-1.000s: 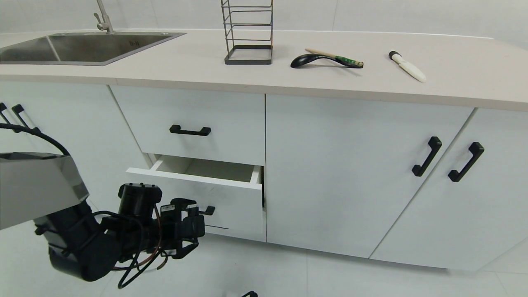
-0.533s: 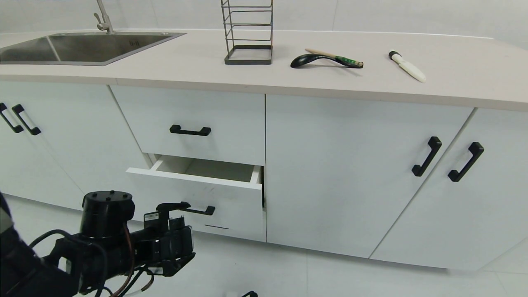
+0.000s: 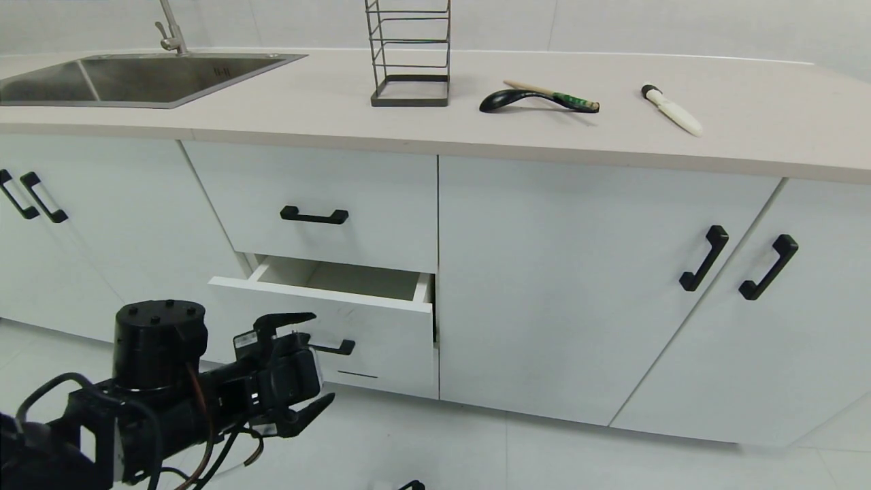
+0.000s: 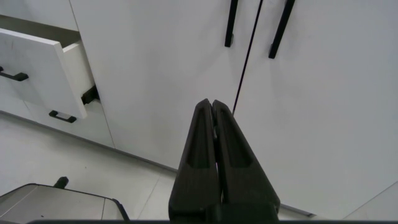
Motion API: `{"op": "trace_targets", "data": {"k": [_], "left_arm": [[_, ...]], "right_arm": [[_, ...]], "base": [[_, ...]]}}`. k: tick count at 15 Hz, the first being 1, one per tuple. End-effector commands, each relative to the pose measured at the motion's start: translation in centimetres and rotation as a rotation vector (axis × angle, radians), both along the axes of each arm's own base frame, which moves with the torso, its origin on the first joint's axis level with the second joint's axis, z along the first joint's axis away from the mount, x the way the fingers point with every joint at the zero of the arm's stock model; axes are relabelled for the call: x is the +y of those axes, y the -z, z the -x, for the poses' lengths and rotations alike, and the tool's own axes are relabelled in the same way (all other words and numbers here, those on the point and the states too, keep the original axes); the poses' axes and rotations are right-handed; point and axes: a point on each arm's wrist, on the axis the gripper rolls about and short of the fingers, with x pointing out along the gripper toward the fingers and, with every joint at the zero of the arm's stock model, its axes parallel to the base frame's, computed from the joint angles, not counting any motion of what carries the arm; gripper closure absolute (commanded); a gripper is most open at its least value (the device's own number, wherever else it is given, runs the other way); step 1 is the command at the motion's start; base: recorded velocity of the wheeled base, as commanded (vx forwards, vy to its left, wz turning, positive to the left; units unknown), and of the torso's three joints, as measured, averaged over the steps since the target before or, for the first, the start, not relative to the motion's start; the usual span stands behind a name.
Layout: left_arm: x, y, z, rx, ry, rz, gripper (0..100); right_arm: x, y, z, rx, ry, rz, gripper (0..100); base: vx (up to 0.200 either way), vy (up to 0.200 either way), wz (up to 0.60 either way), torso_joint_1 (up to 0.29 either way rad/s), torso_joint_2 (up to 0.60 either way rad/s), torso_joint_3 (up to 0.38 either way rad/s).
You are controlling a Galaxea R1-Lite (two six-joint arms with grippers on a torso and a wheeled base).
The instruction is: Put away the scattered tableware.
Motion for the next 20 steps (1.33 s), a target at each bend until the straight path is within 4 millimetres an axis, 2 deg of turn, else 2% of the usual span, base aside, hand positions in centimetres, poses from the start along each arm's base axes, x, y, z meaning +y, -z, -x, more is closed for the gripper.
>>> {"op": "trace_targets", "data": {"k": [1,4,6,11,15,20], "left_arm": [[-0.8,0.3,-2.8,0.000,-0.021,0.009,0],[-1.6,1.9,-6.3,0.020,-0.043,-0.003,0],[-2.0,2.9,-7.7,0.034,-0.046,-0.008,0],[-2.8,4.3,-9.6,0.045,-0.046,-0.010,0],[-2.6,4.3,-9.8,0.043,-0.051,-0.011,0],[-2.1,4.8,-8.0,0.090,-0.041,-0.026,0]], "right_arm": [[0.0,0.0,0.0,0.000,0.000,0.002,100],[0.0,0.0,0.0,0.000,0.000,0.002,100],[0.0,0.0,0.0,0.000,0.000,0.002,100],[0.0,0.0,0.0,0.000,0.000,0.001,100],[0.0,0.0,0.0,0.000,0.000,0.001,100],[0.0,0.0,0.0,0.000,0.000,0.001,100]], "base": [[0.000,0.000,0.00,0.000,0.00,0.000],[0.000,0.000,0.00,0.000,0.00,0.000],[0.000,0.000,0.00,0.000,0.00,0.000],[0.000,0.000,0.00,0.000,0.00,0.000],[0.000,0.000,0.00,0.000,0.00,0.000],[0.000,0.000,0.00,0.000,0.00,0.000]]}}
